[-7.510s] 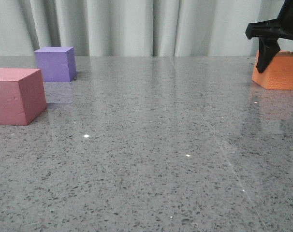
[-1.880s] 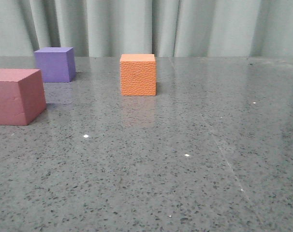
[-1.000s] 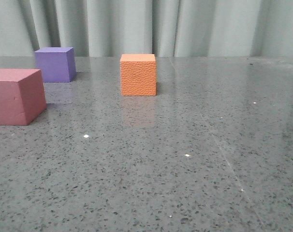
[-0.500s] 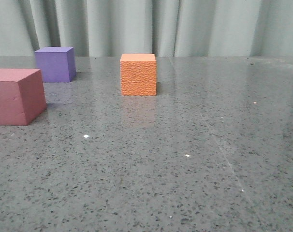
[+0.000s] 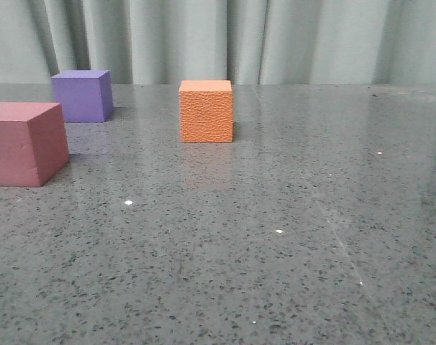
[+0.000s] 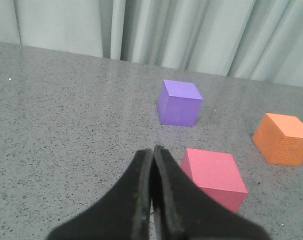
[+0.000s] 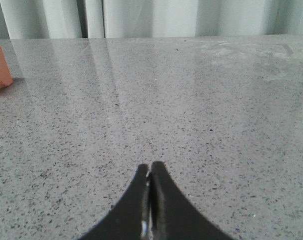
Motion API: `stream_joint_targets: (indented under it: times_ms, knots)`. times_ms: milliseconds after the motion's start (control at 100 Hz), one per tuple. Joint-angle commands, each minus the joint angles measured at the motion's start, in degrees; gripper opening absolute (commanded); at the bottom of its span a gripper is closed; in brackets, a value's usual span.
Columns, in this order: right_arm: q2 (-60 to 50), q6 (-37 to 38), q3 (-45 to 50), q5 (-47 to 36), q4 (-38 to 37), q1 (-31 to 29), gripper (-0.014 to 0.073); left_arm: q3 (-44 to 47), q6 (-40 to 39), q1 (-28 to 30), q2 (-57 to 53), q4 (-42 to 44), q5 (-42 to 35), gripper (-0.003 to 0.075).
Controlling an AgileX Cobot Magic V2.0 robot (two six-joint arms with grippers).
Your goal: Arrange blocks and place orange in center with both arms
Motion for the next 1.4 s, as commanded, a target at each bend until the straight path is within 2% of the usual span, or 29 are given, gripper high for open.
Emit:
stream_joint_targets:
  times_ms: [0,190,440,680,750,820,870,930,960,980,990,1000,1020,1160,1390]
  knots:
    - [-1.52,-0.42,-0.80,-4.85,0.20,-0.35,-0.0067,-9.42,-0.42,-0.26,7.11,0.86,3.28,-0.0019]
    - [-1.52,-0.42,-0.80,-4.85,0.20,-0.35,-0.0067,-23.27,-0.42,-0.26,19.38,0.62,14.13,-0.0019]
    - [-1.52,-0.42,-0.80,-4.85,0.20,-0.35,-0.0067,-28.63,-0.42,-0.26,27.80,0.31,16.48,-0.0019]
    - [-1.52,-0.42,-0.80,-4.85,0.20,-0.35,-0.0067,-29.02,0.41,-0.26,29.41,-0.52,15.06,-0.0005]
    - [-1.52,-0.42,-0.80,-4.85,0.20,-0.35,-0.0067,-29.02,2.49,-0.26,29.41,-0.62,14.34,0.0060]
    - [-1.52,-0.42,-0.80,-4.85,0.20,-0.35,-0.0067,-29.02,3.51,-0.26,29.41,-1.20,13.96,0.0185]
    - [-1.52,-0.42,-0.80,-4.85,0.20,-0.35,-0.0067,-29.02,3.51,-0.26,29.41,-1.20,13.96,0.0302]
    - [-1.52,-0.42,-0.80,-4.85,0.20,-0.35,-0.0067,-29.02,3.51,-0.26,29.41,-1.20,13.96,0.0503]
    - [-1.52,-0.42,-0.80,-4.85,0.20,-0.35,-0.0067,-29.02,3.51,-0.26,29.41,-1.20,13.96,0.0564]
    - [-1.52,-0.42,-0.80,-4.85,0.20,-0.35,-0.0067,-29.02,3.51,-0.26,29.41,-1.09,13.96,0.0640]
    - [-1.52,-0.42,-0.80,-4.85,0.20,-0.35,-0.0067,-29.02,3.51,-0.26,29.41,-1.08,13.76,0.0640]
    - [-1.52,-0.42,-0.80,-4.85,0.20,-0.35,-0.0067,-29.02,3.51,-0.26,29.41,-1.08,13.70,0.0690]
    - [-1.52,-0.42,-0.80,-4.85,0.20,-0.35,-0.0067,-29.02,3.51,-0.26,29.41,-0.92,13.53,0.0717]
    - [-1.52,-0.42,-0.80,-4.85,0.20,-0.35,-0.0067,-29.02,3.51,-0.26,29.41,-0.83,12.30,0.0643]
    - [-1.52,-0.42,-0.80,-4.85,0.20,-0.35,-0.0067,-29.02,3.51,-0.26,29.41,-2.61,8.19,0.0640]
